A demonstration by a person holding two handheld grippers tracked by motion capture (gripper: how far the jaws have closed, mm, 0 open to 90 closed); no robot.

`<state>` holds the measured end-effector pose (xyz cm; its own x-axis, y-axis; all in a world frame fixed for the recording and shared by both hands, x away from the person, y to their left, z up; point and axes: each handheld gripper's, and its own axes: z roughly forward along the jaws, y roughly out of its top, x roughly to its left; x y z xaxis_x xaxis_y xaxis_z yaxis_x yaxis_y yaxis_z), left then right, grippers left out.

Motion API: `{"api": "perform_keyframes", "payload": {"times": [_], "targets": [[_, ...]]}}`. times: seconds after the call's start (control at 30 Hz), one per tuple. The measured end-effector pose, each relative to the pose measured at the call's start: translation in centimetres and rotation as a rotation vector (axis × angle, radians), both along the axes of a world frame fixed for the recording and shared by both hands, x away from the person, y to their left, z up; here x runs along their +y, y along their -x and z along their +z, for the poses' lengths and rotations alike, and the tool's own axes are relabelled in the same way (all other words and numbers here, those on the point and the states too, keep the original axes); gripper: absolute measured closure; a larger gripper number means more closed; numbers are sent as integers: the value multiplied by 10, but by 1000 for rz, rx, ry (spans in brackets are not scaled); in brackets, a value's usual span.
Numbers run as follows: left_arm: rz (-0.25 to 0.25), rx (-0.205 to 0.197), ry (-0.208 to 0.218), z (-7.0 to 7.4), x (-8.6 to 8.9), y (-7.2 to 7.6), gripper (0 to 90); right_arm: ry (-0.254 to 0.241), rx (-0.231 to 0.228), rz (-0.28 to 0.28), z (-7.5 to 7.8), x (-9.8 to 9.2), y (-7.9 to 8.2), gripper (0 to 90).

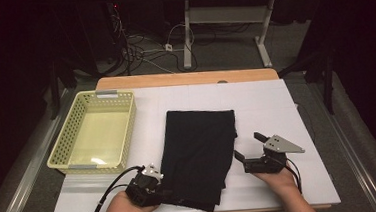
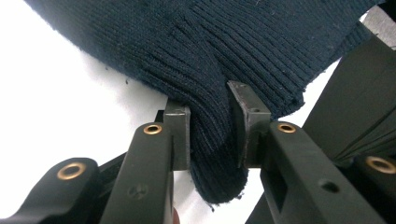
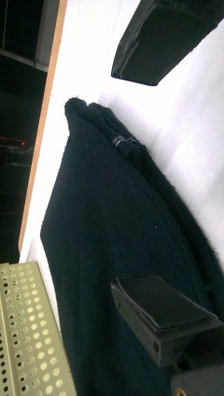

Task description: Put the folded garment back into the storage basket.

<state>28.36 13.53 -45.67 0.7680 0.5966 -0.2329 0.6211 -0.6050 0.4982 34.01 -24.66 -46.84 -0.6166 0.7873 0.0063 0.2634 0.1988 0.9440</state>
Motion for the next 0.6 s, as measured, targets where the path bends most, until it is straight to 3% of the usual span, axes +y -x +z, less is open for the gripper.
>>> {"api": "perform_keyframes", "payload": {"times": [0.17, 0.37, 0.47, 0.53, 0.6], "targets": [[-26, -17, -34, 2, -4, -1, 716, -1, 7, -7, 1, 3, -2, 24], [-28, -18, -42, 3, -5, -1, 717, -17, 15, -20, 10, 10, -10, 40], [-32, -21, -46, 3, -6, -1, 717, -3, 46, -38, 14, 15, -26, 95], [-33, -27, -46, 3, -6, -1, 716, 4, 63, -81, 15, 16, -40, 182], [-37, -33, -49, 3, -6, -1, 716, -3, 103, -100, 17, 18, -58, 229]]}}
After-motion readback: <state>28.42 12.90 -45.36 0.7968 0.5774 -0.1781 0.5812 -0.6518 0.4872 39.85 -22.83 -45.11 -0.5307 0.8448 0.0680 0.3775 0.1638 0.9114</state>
